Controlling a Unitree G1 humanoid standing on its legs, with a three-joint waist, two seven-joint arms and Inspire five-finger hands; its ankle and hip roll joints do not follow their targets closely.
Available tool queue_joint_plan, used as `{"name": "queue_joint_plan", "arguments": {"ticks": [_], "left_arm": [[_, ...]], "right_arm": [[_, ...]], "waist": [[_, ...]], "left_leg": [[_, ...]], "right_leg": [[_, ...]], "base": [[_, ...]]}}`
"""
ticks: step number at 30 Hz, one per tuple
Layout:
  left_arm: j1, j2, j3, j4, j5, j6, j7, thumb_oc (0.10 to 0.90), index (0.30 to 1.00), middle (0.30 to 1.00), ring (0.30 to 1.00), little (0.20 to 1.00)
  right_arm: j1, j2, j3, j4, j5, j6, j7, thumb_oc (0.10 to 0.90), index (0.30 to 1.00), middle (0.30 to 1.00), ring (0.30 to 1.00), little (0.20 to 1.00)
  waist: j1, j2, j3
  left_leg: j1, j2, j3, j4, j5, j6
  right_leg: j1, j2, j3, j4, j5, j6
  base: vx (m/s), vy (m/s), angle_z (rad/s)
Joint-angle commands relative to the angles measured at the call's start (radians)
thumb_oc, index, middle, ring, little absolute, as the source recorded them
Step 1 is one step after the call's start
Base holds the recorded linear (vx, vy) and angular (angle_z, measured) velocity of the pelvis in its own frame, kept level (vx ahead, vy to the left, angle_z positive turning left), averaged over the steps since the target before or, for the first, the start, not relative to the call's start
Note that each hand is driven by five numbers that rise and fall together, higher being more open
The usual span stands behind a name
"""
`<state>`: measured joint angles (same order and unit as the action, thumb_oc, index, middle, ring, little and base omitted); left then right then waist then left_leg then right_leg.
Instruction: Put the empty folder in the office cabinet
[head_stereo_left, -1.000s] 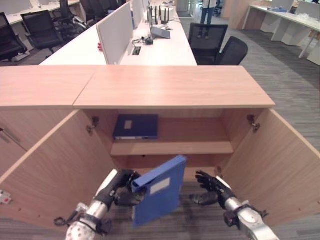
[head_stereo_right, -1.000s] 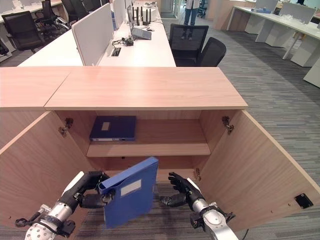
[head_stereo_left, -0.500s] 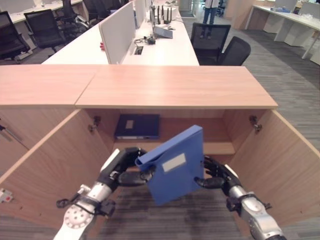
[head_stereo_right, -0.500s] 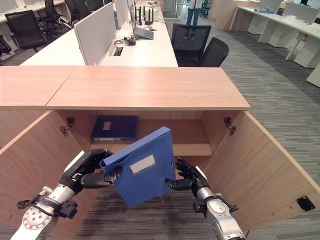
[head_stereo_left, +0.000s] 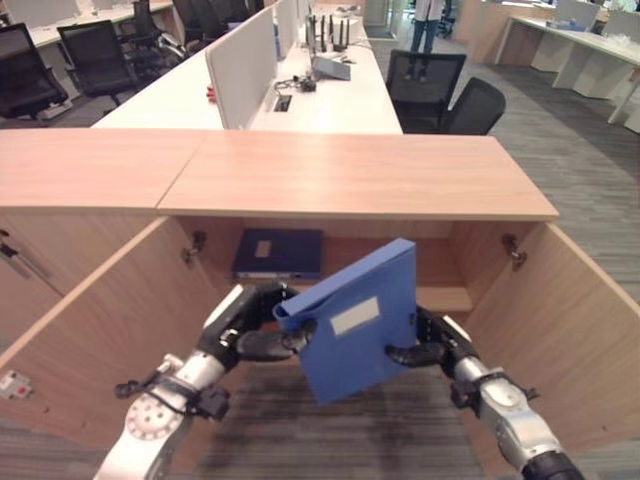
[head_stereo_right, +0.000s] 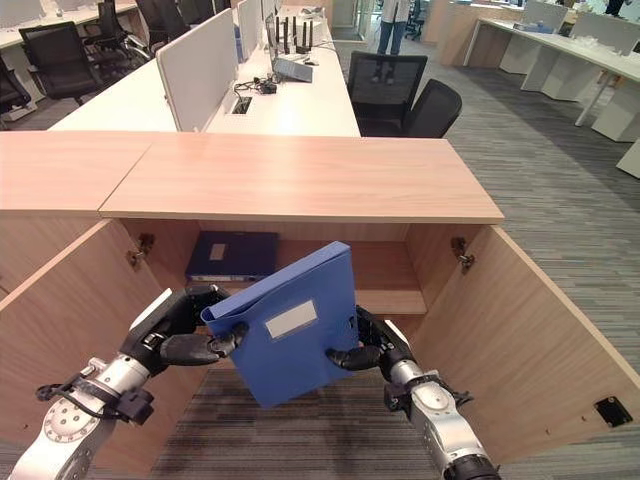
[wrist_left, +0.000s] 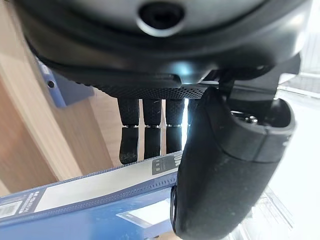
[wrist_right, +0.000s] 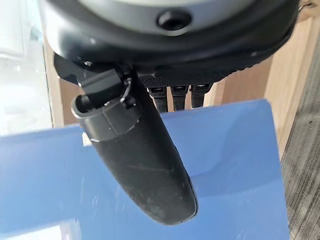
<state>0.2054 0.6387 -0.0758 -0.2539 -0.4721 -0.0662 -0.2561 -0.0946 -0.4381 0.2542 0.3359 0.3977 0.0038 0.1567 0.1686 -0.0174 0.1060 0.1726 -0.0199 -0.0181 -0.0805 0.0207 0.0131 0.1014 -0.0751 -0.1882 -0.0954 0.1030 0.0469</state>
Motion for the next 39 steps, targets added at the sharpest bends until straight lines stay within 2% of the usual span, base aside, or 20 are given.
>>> {"name": "queue_joint_plan", "arguments": {"ticks": [1, 3, 4, 5, 7, 8, 12, 13, 14, 18, 19, 20, 21, 22, 26, 27, 28, 31, 36, 39], "left_arm": [[-0.186, 0.083, -0.090, -0.089, -0.281, -0.066, -0.154, 0.400, 0.300, 0.300, 0.300, 0.300], [-0.203, 0.109, -0.099, -0.094, -0.316, -0.057, -0.179, 0.400, 0.300, 0.300, 0.300, 0.300], [-0.228, 0.143, -0.119, -0.096, -0.352, -0.042, -0.211, 0.400, 0.300, 0.300, 0.300, 0.300], [-0.289, 0.220, -0.162, -0.096, -0.408, -0.026, -0.267, 0.400, 0.300, 0.300, 0.300, 0.300], [-0.320, 0.247, -0.188, -0.089, -0.435, -0.018, -0.294, 0.400, 0.300, 0.300, 0.300, 0.300], [-0.396, 0.291, -0.264, -0.074, -0.479, 0.006, -0.350, 0.400, 0.300, 0.300, 0.300, 0.300], [-0.566, 0.326, -0.434, -0.048, -0.534, 0.021, -0.425, 0.400, 0.300, 0.300, 0.300, 0.300], [-0.639, 0.337, -0.512, -0.051, -0.536, 0.017, -0.455, 0.400, 0.300, 0.300, 0.300, 0.300], [-0.643, 0.337, -0.515, -0.050, -0.536, 0.016, -0.455, 0.400, 0.300, 0.300, 0.300, 0.300], [-0.717, 0.327, -0.626, -0.068, -0.534, 0.017, -0.486, 0.400, 0.300, 0.300, 0.300, 0.300], [-0.722, 0.323, -0.636, -0.071, -0.532, 0.015, -0.485, 0.400, 0.300, 0.300, 0.300, 0.300], [-0.726, 0.323, -0.644, -0.077, -0.527, 0.014, -0.486, 0.400, 0.300, 0.300, 0.300, 0.300], [-0.729, 0.321, -0.649, -0.084, -0.524, 0.012, -0.486, 0.400, 0.300, 0.300, 0.300, 0.300], [-0.729, 0.321, -0.649, -0.084, -0.524, 0.012, -0.486, 0.400, 0.300, 0.300, 0.300, 0.300], [-0.697, 0.306, -0.630, -0.106, -0.499, -0.009, -0.461, 0.400, 0.300, 0.300, 0.300, 0.300], [-0.656, 0.282, -0.603, -0.100, -0.484, -0.015, -0.442, 0.400, 0.300, 0.300, 0.300, 0.300], [-0.655, 0.282, -0.602, -0.100, -0.484, -0.015, -0.442, 0.400, 0.300, 0.300, 0.300, 0.300], [-0.531, 0.222, -0.513, -0.089, -0.453, -0.010, -0.396, 0.400, 0.300, 0.300, 0.300, 0.300], [-0.369, 0.157, -0.427, -0.068, -0.443, 0.002, -0.352, 0.400, 0.300, 0.300, 0.300, 0.300], [-0.332, 0.137, -0.418, -0.064, -0.439, 0.001, -0.337, 0.400, 0.300, 0.300, 0.300, 0.300]], "right_arm": [[-0.250, -0.033, 0.053, 0.002, 0.100, -0.106, 0.040, 0.800, 0.900, 0.900, 0.900, 0.900], [-0.269, -0.042, 0.066, 0.016, 0.111, -0.105, 0.055, 0.800, 0.900, 0.900, 0.900, 0.900], [-0.292, -0.053, 0.093, 0.033, 0.133, -0.100, 0.082, 0.800, 0.900, 0.900, 0.900, 0.900], [-0.337, -0.079, 0.144, 0.056, 0.178, -0.086, 0.141, 0.800, 0.900, 0.900, 0.900, 0.900], [-0.357, -0.095, 0.173, 0.061, 0.201, -0.082, 0.167, 0.800, 0.900, 0.900, 0.900, 0.900], [-0.398, -0.103, 0.235, 0.075, 0.279, -0.065, 0.230, 0.800, 0.900, 0.900, 0.900, 0.900], [-0.472, -0.091, 0.358, 0.069, 0.423, -0.039, 0.329, 0.800, 0.900, 0.900, 0.900, 0.900], [-0.501, -0.066, 0.423, 0.054, 0.485, -0.025, 0.366, 0.800, 0.900, 0.900, 0.900, 0.900], [-0.501, -0.066, 0.422, 0.055, 0.485, -0.025, 0.367, 0.800, 0.900, 0.900, 0.900, 0.900], [-0.519, -0.018, 0.547, -0.022, 0.571, -0.003, 0.419, 0.800, 0.900, 0.900, 0.900, 0.900], [-0.516, -0.010, 0.563, -0.032, 0.577, -0.002, 0.420, 0.739, 0.808, 0.808, 0.808, 0.808], [-0.510, -0.001, 0.582, -0.046, 0.583, 0.001, 0.423, 0.557, 0.535, 0.535, 0.535, 0.535], [-0.502, 0.007, 0.596, -0.060, 0.591, 0.005, 0.429, 0.435, 0.352, 0.352, 0.352, 0.352], [-0.502, 0.007, 0.596, -0.060, 0.591, 0.005, 0.428, 0.400, 0.300, 0.300, 0.300, 0.300], [-0.430, 0.064, 0.578, -0.102, 0.628, -0.018, 0.399, 0.400, 0.300, 0.300, 0.300, 0.300], [-0.382, 0.122, 0.542, -0.089, 0.660, -0.039, 0.369, 0.400, 0.300, 0.300, 0.300, 0.300], [-0.382, 0.123, 0.543, -0.088, 0.660, -0.039, 0.369, 0.400, 0.300, 0.300, 0.300, 0.300], [-0.263, 0.230, 0.458, -0.089, 0.719, -0.072, 0.326, 0.400, 0.300, 0.300, 0.300, 0.300], [-0.124, 0.299, 0.414, -0.087, 0.779, -0.089, 0.295, 0.400, 0.300, 0.300, 0.300, 0.300], [-0.088, 0.316, 0.404, -0.091, 0.805, -0.092, 0.286, 0.400, 0.300, 0.300, 0.300, 0.300]], "waist": [[-0.011, -0.044, -0.056], [-0.011, -0.045, -0.056], [-0.012, -0.046, -0.059], [-0.015, -0.047, -0.062], [-0.016, -0.048, -0.063], [-0.019, -0.050, -0.066], [-0.023, -0.053, -0.070], [-0.026, -0.054, -0.073], [-0.025, -0.055, -0.072], [-0.027, -0.056, -0.073], [-0.027, -0.056, -0.073], [-0.027, -0.056, -0.074], [-0.028, -0.056, -0.074], [-0.028, -0.056, -0.075], [-0.034, -0.054, -0.073], [-0.037, -0.052, -0.072], [-0.037, -0.052, -0.073], [-0.042, -0.046, -0.072], [-0.051, -0.040, -0.071], [-0.055, -0.037, -0.071]], "left_leg": [[0.015, -0.014, -0.066, -0.007, -0.094, -0.007], [0.015, -0.014, -0.065, -0.007, -0.093, -0.008], [0.015, -0.015, -0.064, -0.007, -0.092, -0.009], [0.014, -0.015, -0.062, -0.007, -0.090, -0.011], [0.015, -0.015, -0.062, -0.007, -0.090, -0.012], [0.014, -0.014, -0.061, -0.007, -0.087, -0.014], [0.013, -0.013, -0.063, -0.007, -0.083, -0.018], [0.013, -0.012, -0.062, -0.007, -0.082, -0.018], [0.013, -0.012, -0.062, -0.007, -0.082, -0.018], [0.011, -0.011, -0.059, -0.007, -0.080, -0.019], [0.011, -0.011, -0.059, -0.007, -0.079, -0.019], [0.010, -0.010, -0.058, -0.007, -0.079, -0.019], [0.010, -0.010, -0.058, -0.007, -0.080, -0.019], [0.010, -0.010, -0.059, -0.007, -0.080, -0.019], [0.011, -0.009, -0.058, -0.007, -0.081, -0.018], [0.012, -0.008, -0.056, -0.007, -0.082, -0.018], [0.012, -0.008, -0.056, -0.007, -0.082, -0.018], [0.013, -0.007, -0.054, -0.007, -0.086, -0.016], [0.016, -0.005, -0.050, -0.007, -0.091, -0.015], [0.018, -0.005, -0.048, -0.007, -0.092, -0.014]], "right_leg": [[0.061, -0.032, -0.044, 0.008, -0.063, 0.056], [0.061, -0.032, -0.043, 0.008, -0.062, 0.057], [0.061, -0.031, -0.041, 0.008, -0.061, 0.058], [0.059, -0.031, -0.041, 0.008, -0.058, 0.060], [0.059, -0.031, -0.040, 0.008, -0.058, 0.061], [0.059, -0.031, -0.041, 0.008, -0.056, 0.064], [0.058, -0.030, -0.042, 0.008, -0.053, 0.067], [0.057, -0.030, -0.041, 0.008, -0.052, 0.068], [0.057, -0.030, -0.041, 0.008, -0.052, 0.068], [0.054, -0.030, -0.042, 0.008, -0.050, 0.069], [0.053, -0.030, -0.042, 0.008, -0.050, 0.069], [0.053, -0.030, -0.043, 0.008, -0.051, 0.069], [0.053, -0.030, -0.043, 0.008, -0.051, 0.069], [0.053, -0.030, -0.043, 0.008, -0.051, 0.069], [0.052, -0.031, -0.043, 0.008, -0.052, 0.068], [0.050, -0.031, -0.041, 0.008, -0.052, 0.066], [0.050, -0.031, -0.041, 0.008, -0.053, 0.066], [0.050, -0.030, -0.037, 0.008, -0.057, 0.063], [0.050, -0.028, -0.032, 0.008, -0.061, 0.059], [0.050, -0.028, -0.031, 0.008, -0.061, 0.058]], "base": [[0.00, 0.000, 0.00], [0.00, 0.000, 0.00], [0.00, 0.000, 0.00], [0.00, 0.000, 0.00], [0.00, 0.000, 0.00], [0.00, 0.000, 0.00], [0.00, -0.011, 0.02], [0.00, 0.000, 0.00], [0.00, -0.017, 0.03], [0.00, -0.005, 0.01], [0.00, 0.000, 0.00], [0.00, 0.000, 0.00], [0.00, 0.000, 0.00], [0.00, 0.000, 0.00], [0.00, 0.000, 0.00], [0.00, 0.000, 0.00], [0.00, 0.000, 0.00], [0.01, 0.014, -0.07], [0.00, 0.002, -0.05], [0.00, 0.000, 0.00]]}}
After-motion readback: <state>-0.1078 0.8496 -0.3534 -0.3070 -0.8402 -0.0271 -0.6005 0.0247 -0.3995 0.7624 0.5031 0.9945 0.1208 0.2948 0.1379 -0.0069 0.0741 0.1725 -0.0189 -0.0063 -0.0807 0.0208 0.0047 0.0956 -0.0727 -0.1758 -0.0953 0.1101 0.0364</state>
